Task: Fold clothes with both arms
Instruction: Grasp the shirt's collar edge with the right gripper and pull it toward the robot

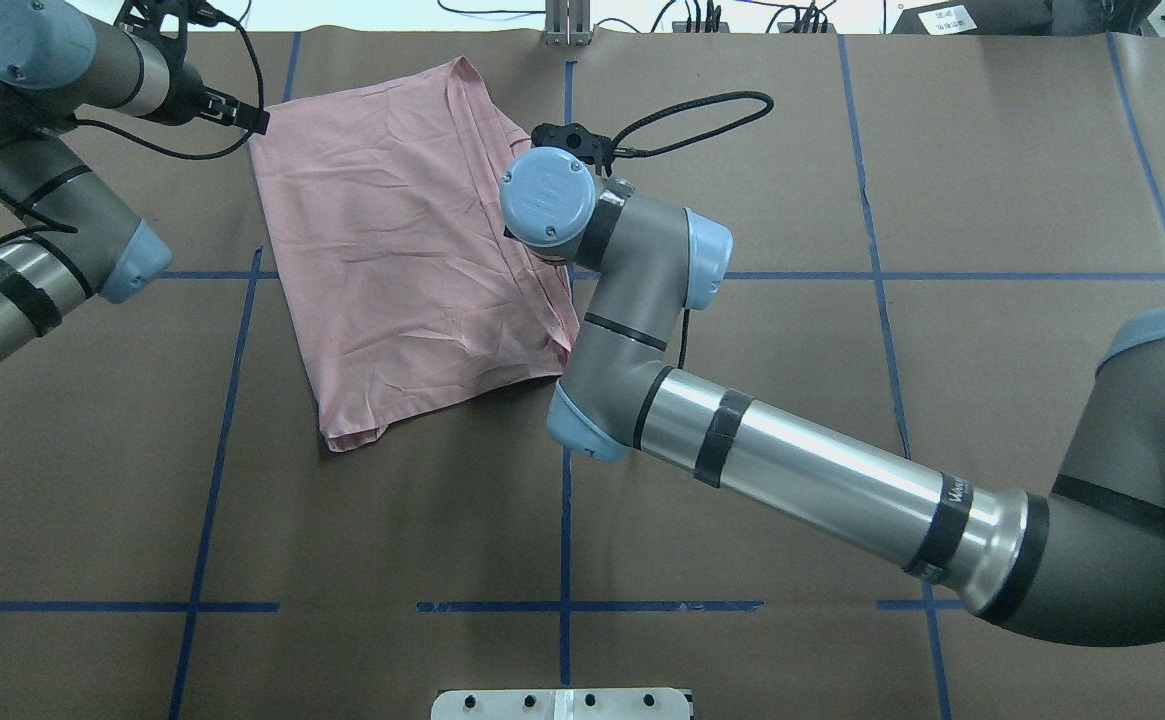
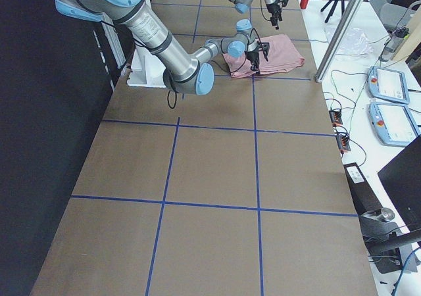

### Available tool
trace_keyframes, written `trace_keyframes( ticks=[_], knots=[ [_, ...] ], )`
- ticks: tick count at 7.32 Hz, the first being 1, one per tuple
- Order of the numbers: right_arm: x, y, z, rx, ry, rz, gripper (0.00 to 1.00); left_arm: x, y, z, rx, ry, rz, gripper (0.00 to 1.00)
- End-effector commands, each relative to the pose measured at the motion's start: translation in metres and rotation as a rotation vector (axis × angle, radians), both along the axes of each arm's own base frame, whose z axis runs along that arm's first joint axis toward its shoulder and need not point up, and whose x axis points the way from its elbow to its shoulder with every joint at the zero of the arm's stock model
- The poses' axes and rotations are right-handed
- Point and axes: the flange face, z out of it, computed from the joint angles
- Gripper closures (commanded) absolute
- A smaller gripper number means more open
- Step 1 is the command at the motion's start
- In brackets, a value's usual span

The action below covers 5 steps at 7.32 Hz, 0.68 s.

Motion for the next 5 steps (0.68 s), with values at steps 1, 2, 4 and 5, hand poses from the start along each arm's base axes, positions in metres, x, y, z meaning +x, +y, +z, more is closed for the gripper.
trace_keyframes(
  ticks=[1, 2, 4, 5],
  knots=[
    [0.044, 0.071, 0.042, 0.056, -0.016, -0.010, 1.00, 0.001, 0.001, -0.001, 0.006, 0.003, 0.001, 0.00],
    [0.067, 0.110, 0.063, 0.078, -0.029, -0.026, 1.00, 0.001, 0.001, -0.001, 0.006, 0.003, 0.001, 0.00],
    [0.094, 0.172, 0.097, 0.122, -0.013, -0.047, 1.00, 0.005, 0.003, -0.007, 0.013, 0.011, 0.008, 0.00],
    [0.099, 0.179, 0.113, 0.121, 0.009, -0.048, 1.00, 0.008, 0.005, -0.009, 0.016, 0.013, 0.010, 0.00]
  ],
)
